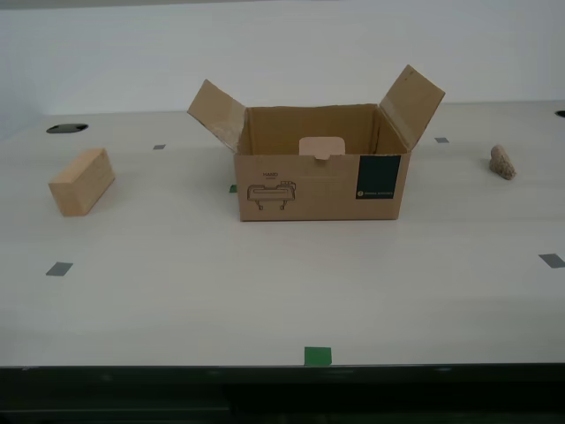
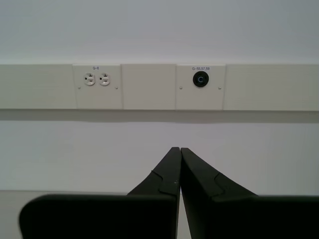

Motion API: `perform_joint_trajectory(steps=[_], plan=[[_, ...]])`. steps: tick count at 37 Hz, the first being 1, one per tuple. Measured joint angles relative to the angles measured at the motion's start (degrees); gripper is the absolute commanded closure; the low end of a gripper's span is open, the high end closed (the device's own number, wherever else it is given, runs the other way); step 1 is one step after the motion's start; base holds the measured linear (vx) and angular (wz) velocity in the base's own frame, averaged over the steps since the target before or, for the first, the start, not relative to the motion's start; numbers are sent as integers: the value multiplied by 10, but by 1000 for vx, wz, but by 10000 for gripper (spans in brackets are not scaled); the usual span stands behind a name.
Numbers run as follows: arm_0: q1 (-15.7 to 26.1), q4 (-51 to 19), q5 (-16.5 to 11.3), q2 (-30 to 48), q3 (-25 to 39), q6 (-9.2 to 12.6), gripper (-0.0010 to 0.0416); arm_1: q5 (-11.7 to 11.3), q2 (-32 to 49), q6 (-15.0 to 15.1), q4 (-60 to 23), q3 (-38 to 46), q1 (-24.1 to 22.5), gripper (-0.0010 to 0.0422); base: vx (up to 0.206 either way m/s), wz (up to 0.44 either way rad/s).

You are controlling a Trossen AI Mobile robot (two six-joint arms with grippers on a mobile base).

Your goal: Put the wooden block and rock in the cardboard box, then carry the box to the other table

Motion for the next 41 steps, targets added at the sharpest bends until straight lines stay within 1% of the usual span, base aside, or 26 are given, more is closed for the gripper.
perform_joint_trajectory(steps=[18,28,31,35,41], plan=[[0,0,0,0,0,0,406,0,0,-1,0,0,0,412,0,0],[0,-4,0,-16,0,0,406,0,0,-5,0,0,0,412,0,0],[0,-21,0,-25,1,0,406,1,-2,-14,-4,0,0,412,0,0],[0,-72,0,-33,17,-2,406,2,-8,-21,-25,0,-1,412,0,0],[0,-110,0,-37,43,-3,406,2,-20,-24,-77,0,-1,412,0,0]])
